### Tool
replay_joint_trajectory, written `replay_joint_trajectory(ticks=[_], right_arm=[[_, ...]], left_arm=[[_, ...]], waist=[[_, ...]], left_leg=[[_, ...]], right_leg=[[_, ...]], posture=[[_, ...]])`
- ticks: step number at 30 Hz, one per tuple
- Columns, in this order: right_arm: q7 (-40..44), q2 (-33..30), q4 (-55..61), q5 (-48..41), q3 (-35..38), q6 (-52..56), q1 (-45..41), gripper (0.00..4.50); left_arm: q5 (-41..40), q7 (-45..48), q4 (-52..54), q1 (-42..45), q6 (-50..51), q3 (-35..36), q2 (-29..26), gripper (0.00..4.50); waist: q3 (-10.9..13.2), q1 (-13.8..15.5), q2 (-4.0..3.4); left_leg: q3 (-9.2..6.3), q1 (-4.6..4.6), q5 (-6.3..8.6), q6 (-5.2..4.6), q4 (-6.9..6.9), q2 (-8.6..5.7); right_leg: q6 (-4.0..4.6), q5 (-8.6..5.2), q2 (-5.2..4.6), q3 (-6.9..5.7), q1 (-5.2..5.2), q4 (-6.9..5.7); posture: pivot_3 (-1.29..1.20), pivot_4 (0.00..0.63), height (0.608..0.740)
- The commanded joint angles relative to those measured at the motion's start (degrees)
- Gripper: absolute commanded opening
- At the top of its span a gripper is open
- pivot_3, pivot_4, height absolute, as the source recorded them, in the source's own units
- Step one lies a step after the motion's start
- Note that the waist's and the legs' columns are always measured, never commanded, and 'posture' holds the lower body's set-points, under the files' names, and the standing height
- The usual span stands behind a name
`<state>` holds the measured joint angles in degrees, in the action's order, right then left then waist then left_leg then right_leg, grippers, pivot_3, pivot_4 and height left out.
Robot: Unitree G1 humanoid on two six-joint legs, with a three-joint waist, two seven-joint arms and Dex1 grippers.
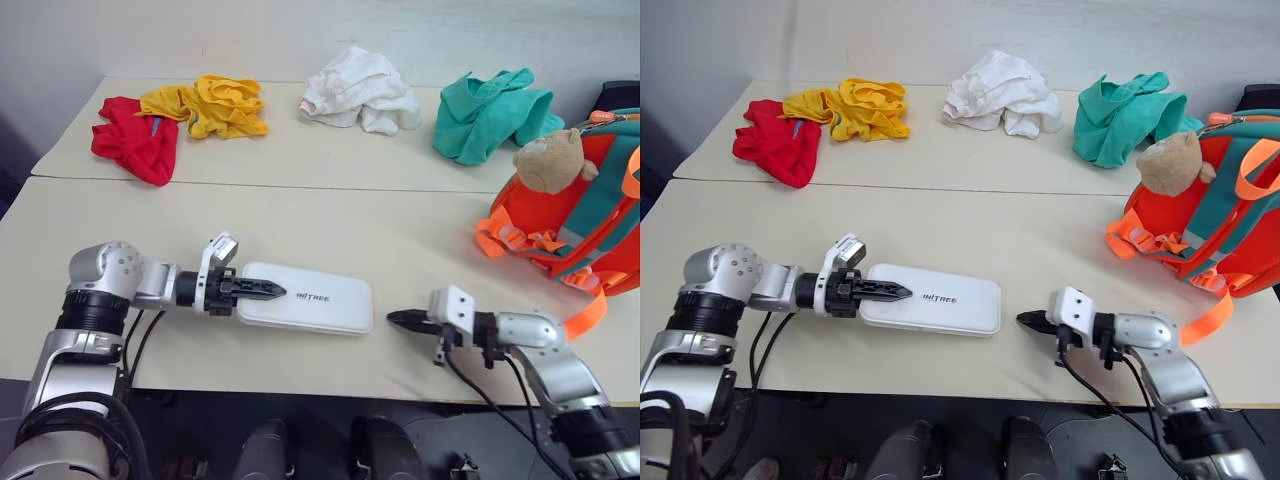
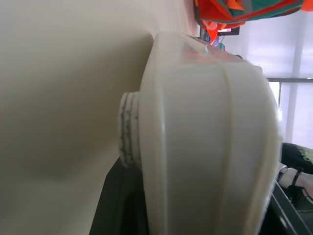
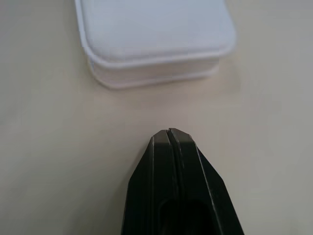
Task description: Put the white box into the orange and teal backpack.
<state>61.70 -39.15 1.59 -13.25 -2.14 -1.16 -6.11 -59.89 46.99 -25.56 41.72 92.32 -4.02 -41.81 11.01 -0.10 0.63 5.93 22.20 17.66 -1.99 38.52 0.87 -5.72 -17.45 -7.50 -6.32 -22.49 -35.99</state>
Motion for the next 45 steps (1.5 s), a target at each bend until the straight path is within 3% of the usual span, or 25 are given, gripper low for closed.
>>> replay_joint_trajectory(ticks=[1, 5, 9, 12, 15, 16, 21, 26, 29, 32, 36, 42, 45], right_arm=[[0.4, -1.4, 7.4, -10.1, 9.4, 3.0, 7.4, 0.0], [-5.1, -0.8, 15.4, -17.7, 26.6, 8.9, 22.3, 0.88], [-9.1, 1.5, 17.0, -18.8, 37.5, 8.8, 31.0, 2.33], [-13.3, 3.8, 11.4, -18.1, 45.2, 4.5, 31.2, 3.32], [-13.0, 2.8, 4.0, -18.1, 47.5, -0.3, 26.0, 4.41], [-13.2, 1.4, 1.0, -17.8, 47.1, -0.3, 23.1, 4.46], [-12.8, -3.7, -9.9, -15.3, 40.3, -0.4, 7.0, 4.46], [-11.0, -4.3, -20.2, -14.3, 32.1, 0.1, -11.8, 4.46], [-8.1, -3.4, -23.7, -14.6, 28.8, 0.3, -17.3, 4.46], [-4.7, -2.0, -26.2, -14.9, 25.7, 0.9, -21.7, 3.83], [-1.7, 0.1, -28.0, -14.9, 23.0, 0.5, -25.2, 2.41], [0.8, 5.2, -15.1, -18.9, 17.4, 6.4, -25.6, 0.2], [0.5, 8.4, -4.8, -22.1, 12.9, 12.2, -25.0, 0.0]], left_arm=[[-7.3, -0.5, 6.3, -3.1, 0.2, 3.1, -2.8, 1.23], [-7.3, 0.1, 17.6, -11.7, -10.2, 17.8, -0.5, 1.23], [-3.6, 5.5, 26.2, -18.3, -22.2, 22.0, -0.6, 1.23], [1.9, 12.0, 27.5, -23.3, -30.7, 21.8, -4.0, 1.23], [8.5, 24.0, 26.6, -27.7, -45.6, 21.3, -5.5, 1.23], [9.3, 26.2, 25.6, -28.1, -47.6, 21.2, -5.8, 1.23], [14.5, 30.8, 21.5, -27.4, -56.9, 20.5, -5.5, 1.23], [13.1, 28.5, 23.1, -28.6, -56.8, 22.7, -4.0, 1.23], [11.7, 26.8, 25.2, -30.3, -55.9, 24.5, -3.3, 1.23], [8.8, 23.4, 27.5, -31.3, -54.0, 27.8, -2.1, 1.23], [6.4, 18.7, 29.8, -31.5, -53.5, 31.4, 0.1, 1.23], [4.1, 16.0, 30.9, -33.3, -51.9, 35.1, -0.1, 1.23], [3.8, 15.2, 27.9, -32.6, -51.6, 37.2, -1.2, 1.23]], waist=[[0.0, 0.2, 0.0], [0.0, 0.3, 0.01], [0.0, 0.3, 0.05], [0.0, -0.1, 0.04], [0.0, -0.4, 0.03], [0.0, -0.5, 0.04], [0.0, -0.8, -0.06], [0.0, -1.4, -0.08], [0.0, -1.4, -0.07], [0.0, -1.5, -0.07], [0.0, -1.5, -0.07], [0.0, -2.0, -0.09], [0.1, -2.0, -0.11]], left_leg=[[-0.06, 0.01, 0.0, 0.0, -0.03, -0.01], [-0.13, 0.04, 0.01, 0.0, -0.03, -0.01], [-0.11, -0.06, 0.04, 0.05, -0.11, -0.01], [0.07, -0.21, 0.07, 0.11, -0.39, -0.03], [0.41, -0.46, 0.09, 0.14, -0.57, 0.0], [0.48, -0.56, 0.1, 0.15, -0.6, 0.01], [0.53, -0.63, 0.14, 0.08, -0.6, 0.03], [0.51, -0.6, 0.12, 0.08, -0.6, 0.08], [0.54, -0.58, 0.1, 0.04, -0.58, 0.09], [0.54, -0.55, 0.08, 0.0, -0.56, 0.1], [0.53, -0.55, 0.08, -0.02, -0.48, 0.09], [0.52, -0.55, 0.1, 0.02, -0.52, 0.13], [0.52, -0.55, 0.1, 0.09, -0.53, 0.19]], right_leg=[[0.0, 0.0, -0.02, 0.0, 0.01, 0.02], [0.0, 0.0, -0.08, -0.02, 0.04, 0.05], [0.01, -0.01, -0.1, -0.01, 0.09, 0.28], [0.04, -0.02, -0.08, 0.15, 0.05, 0.3], [0.09, -0.05, -0.01, 0.37, 0.0, 0.28], [0.11, -0.06, -0.01, 0.41, 0.02, 0.29], [0.17, -0.08, -0.13, 0.5, 0.0, 0.18], [0.24, -0.12, -0.09, 0.42, -0.03, 0.09], [0.23, -0.12, -0.08, 0.4, -0.02, 0.07], [0.2, -0.1, -0.08, 0.39, 0.01, 0.03], [0.18, -0.09, -0.1, 0.4, 0.02, 0.04], [0.17, -0.09, -0.05, 0.4, 0.01, 0.0], [0.18, -0.09, 0.01, 0.39, -0.03, 0.0]], posture=[[0.0, 0.15, 0.74], [0.0, 0.15, 0.74], [0.0, 0.15, 0.74], [0.0, 0.15, 0.74], [0.0, 0.15, 0.74], [0.0, 0.15, 0.74], [0.0, 0.15, 0.74], [0.0, 0.15, 0.74], [0.0, 0.15, 0.74], [0.0, 0.15, 0.74], [0.0, 0.15, 0.74], [0.0, 0.15, 0.74], [0.0, 0.15, 0.74]])
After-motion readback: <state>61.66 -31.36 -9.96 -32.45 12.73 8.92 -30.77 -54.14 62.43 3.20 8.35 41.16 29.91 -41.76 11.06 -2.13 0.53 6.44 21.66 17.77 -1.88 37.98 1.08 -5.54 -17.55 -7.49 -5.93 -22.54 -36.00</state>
